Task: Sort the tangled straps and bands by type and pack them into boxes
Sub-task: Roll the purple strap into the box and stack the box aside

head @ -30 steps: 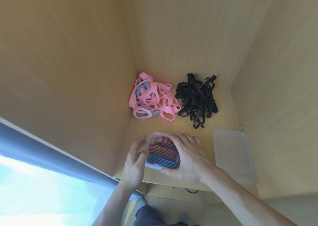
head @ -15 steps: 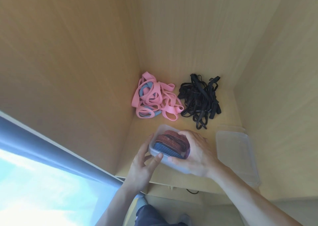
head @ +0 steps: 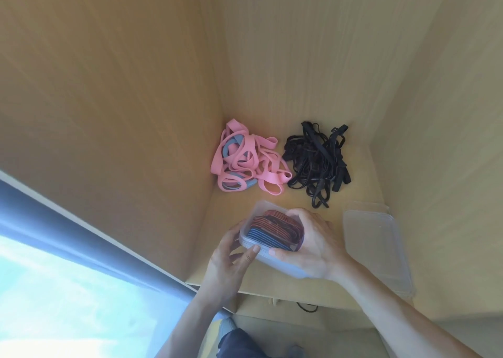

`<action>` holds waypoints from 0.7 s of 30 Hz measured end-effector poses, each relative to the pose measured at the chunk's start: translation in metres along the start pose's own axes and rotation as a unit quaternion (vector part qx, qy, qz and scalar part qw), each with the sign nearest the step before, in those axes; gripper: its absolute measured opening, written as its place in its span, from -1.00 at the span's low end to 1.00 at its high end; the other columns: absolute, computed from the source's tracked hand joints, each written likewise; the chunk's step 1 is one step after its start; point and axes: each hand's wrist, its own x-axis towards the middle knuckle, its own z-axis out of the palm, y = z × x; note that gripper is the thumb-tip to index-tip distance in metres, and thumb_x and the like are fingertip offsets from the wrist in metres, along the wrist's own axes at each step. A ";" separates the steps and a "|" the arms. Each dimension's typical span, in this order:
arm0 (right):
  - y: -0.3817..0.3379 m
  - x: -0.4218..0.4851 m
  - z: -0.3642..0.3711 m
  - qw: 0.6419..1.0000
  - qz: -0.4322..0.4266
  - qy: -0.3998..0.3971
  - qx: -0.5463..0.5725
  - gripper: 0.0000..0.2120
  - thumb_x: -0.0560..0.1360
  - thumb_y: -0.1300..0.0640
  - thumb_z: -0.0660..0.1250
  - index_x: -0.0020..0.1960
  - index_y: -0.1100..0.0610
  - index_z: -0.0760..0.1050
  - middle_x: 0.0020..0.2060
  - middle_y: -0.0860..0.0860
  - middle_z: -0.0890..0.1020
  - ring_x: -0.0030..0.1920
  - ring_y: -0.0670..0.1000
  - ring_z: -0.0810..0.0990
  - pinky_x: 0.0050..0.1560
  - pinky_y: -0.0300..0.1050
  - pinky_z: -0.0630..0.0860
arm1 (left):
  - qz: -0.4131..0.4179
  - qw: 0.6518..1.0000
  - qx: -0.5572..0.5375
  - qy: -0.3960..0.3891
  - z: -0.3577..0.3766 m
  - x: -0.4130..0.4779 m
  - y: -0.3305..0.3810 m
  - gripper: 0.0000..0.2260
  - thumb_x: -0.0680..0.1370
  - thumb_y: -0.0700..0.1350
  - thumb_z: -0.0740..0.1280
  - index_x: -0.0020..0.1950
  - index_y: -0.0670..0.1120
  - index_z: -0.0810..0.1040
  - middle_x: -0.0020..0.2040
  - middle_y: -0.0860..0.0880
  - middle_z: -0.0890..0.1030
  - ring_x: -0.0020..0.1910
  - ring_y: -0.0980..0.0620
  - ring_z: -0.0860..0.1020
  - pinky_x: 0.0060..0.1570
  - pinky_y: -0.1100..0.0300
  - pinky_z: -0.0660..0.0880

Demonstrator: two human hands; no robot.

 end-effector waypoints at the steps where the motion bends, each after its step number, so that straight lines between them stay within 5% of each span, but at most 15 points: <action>1: -0.001 0.000 0.000 1.000 -0.002 0.000 -0.005 -0.20 0.19 -0.49 0.40 0.32 -0.20 0.28 0.13 -0.33 0.43 0.14 -0.23 0.37 0.24 -0.14 0.32 | -0.002 1.000 0.002 0.003 -0.001 -0.001 -0.001 -0.58 0.58 0.06 0.40 0.43 0.10 0.44 0.33 0.17 0.57 0.32 0.13 0.54 0.24 0.13 0.53; 7: -0.005 0.000 0.001 0.999 -0.021 0.009 -0.046 -0.16 0.18 -0.48 0.38 0.35 -0.14 0.29 0.17 -0.29 0.43 0.23 -0.14 0.41 0.30 -0.09 0.32 | -0.016 1.000 -0.019 0.015 0.001 -0.006 -0.003 -0.65 0.57 -0.01 0.43 0.34 0.10 0.48 0.28 0.16 0.59 0.27 0.13 0.57 0.11 0.28 0.54; 11: -0.006 -0.004 0.002 0.997 -0.034 0.014 -0.066 -0.14 0.19 -0.50 0.37 0.36 -0.11 0.30 0.26 -0.22 0.46 0.28 -0.11 0.41 0.34 -0.02 0.34 | -0.019 0.999 -0.033 0.024 0.001 -0.008 -0.004 -0.65 0.56 -0.07 0.46 0.32 0.07 0.50 0.26 0.14 0.61 0.24 0.09 0.59 0.16 0.17 0.56; 21: -0.002 -0.006 0.011 0.977 -0.068 -0.037 -0.199 0.17 0.27 -0.64 0.11 0.62 0.07 -0.04 0.61 -0.06 0.07 0.57 -0.03 0.08 0.50 0.09 0.12 | 0.050 0.987 0.091 0.120 0.006 -0.011 -0.005 -0.57 0.42 -0.21 0.58 0.25 0.06 0.63 0.26 0.20 0.58 0.23 0.17 0.56 0.08 0.39 0.50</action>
